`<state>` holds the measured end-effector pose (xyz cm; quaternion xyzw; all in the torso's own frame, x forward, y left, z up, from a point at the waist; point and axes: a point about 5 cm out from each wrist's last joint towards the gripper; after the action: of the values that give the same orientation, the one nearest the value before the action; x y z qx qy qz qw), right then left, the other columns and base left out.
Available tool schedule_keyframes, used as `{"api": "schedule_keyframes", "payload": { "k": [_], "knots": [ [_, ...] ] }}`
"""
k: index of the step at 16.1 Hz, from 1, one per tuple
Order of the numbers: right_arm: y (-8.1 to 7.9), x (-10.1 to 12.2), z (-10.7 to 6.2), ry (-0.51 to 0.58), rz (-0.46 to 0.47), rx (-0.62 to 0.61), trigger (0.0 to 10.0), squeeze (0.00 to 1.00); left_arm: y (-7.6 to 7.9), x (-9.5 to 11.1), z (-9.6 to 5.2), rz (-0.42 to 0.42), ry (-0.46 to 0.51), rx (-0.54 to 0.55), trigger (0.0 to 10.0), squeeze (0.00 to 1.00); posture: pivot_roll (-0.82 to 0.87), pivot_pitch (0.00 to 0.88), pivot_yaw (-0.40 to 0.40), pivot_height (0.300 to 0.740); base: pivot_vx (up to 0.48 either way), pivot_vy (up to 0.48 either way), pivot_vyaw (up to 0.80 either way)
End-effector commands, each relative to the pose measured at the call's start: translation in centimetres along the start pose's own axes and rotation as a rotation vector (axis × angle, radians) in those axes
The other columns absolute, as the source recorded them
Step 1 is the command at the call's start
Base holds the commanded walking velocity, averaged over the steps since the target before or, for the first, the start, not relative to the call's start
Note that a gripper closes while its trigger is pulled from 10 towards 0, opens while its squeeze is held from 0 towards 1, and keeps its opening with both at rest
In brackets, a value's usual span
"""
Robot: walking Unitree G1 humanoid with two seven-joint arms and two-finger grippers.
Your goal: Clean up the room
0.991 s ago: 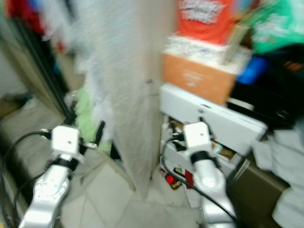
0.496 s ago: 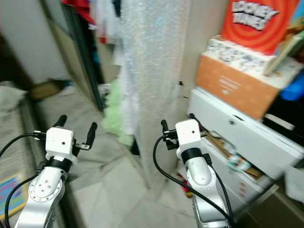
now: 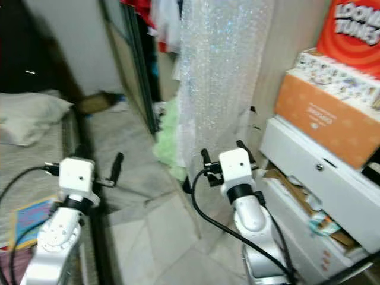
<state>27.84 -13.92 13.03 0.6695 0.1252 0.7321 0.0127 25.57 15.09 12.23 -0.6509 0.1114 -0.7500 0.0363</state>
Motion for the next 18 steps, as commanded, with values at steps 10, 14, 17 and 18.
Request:
{"api": "schedule_keyframes", "payload": {
  "k": [10,14,17,18],
  "knots": [
    [0.23,0.19,0.22,0.009,-0.009,0.007,10.0,0.0,0.31,0.31,0.28,-0.037,0.018,-0.02,10.0,0.0,-0.1,0.017,0.0,0.74,0.0,-0.219,0.0],
    [0.09,0.32,0.23,0.018,-0.02,0.023,10.0,0.0,0.16,0.33,0.33,-0.03,0.018,-0.002,10.0,0.0,-0.1,0.014,-0.001,0.74,0.0,0.0,0.12],
    [-0.01,0.27,0.24,0.016,-0.018,0.025,10.0,0.0,0.08,0.3,0.31,-0.029,0.019,0.003,10.0,0.0,-0.1,0.017,-0.001,0.74,0.0,0.0,0.27],
    [0.0,0.26,0.24,0.015,-0.017,0.024,10.0,0.0,0.07,0.3,0.29,-0.029,0.019,0.004,10.0,0.0,-0.1,0.018,-0.001,0.74,0.0,0.0,0.8]
  ]
}}
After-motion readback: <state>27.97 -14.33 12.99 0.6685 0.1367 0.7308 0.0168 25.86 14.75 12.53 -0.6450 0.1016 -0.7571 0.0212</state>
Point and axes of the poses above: a point about 5 cm out from each wrist's last joint towards the gripper, its own z axis pointing out of the wrist towards the gripper, its own x axis along the axis of the wrist's last joint, y = z × x, and after that the axes turned 2 degrees about z, right-handed
